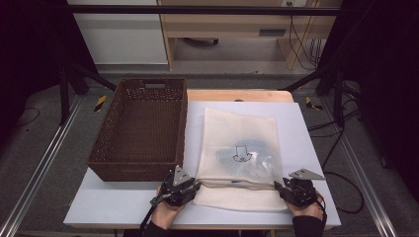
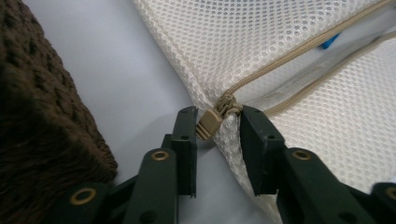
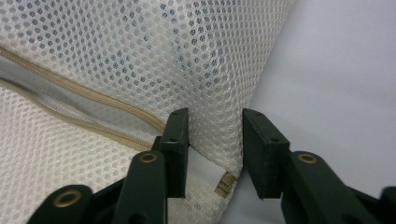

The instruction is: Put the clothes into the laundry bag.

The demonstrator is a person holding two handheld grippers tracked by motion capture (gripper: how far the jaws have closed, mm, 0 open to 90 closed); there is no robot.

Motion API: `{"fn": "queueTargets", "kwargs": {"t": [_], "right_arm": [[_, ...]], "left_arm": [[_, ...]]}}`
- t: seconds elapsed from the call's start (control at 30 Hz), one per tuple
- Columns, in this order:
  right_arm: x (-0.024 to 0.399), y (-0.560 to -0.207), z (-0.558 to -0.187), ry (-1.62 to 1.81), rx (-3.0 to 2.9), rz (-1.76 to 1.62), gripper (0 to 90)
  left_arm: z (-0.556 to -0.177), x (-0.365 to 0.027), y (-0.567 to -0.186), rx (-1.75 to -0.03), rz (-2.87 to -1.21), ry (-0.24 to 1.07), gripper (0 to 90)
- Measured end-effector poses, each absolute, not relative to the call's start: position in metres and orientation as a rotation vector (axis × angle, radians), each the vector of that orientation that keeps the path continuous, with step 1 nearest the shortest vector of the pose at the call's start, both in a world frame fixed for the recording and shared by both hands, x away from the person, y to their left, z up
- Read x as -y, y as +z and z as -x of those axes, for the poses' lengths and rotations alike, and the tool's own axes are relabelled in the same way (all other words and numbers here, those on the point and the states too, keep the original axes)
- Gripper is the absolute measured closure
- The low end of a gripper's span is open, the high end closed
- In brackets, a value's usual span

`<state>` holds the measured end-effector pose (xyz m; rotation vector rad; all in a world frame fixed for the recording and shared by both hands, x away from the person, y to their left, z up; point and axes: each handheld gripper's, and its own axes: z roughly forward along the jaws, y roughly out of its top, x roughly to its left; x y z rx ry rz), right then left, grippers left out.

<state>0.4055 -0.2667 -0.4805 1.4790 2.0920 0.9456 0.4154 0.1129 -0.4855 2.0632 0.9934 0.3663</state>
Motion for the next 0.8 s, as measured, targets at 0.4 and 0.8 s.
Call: {"fn": "queueTargets", "kwargs": {"t": [0.4,0.8], "right_arm": [[0.270,-0.465,-0.399,1.028,-1.975,-1.378,47.6],[0.275,-0.455,-0.395,1.148,-1.852,-1.298,26.1]], "left_arm": [[-0.407,-0.117,-0.469,-0.912,-1.998,0.409,52.3],[-0.399,-0.137,-0.439,-0.813,-1.941,0.399,32.2]]}}
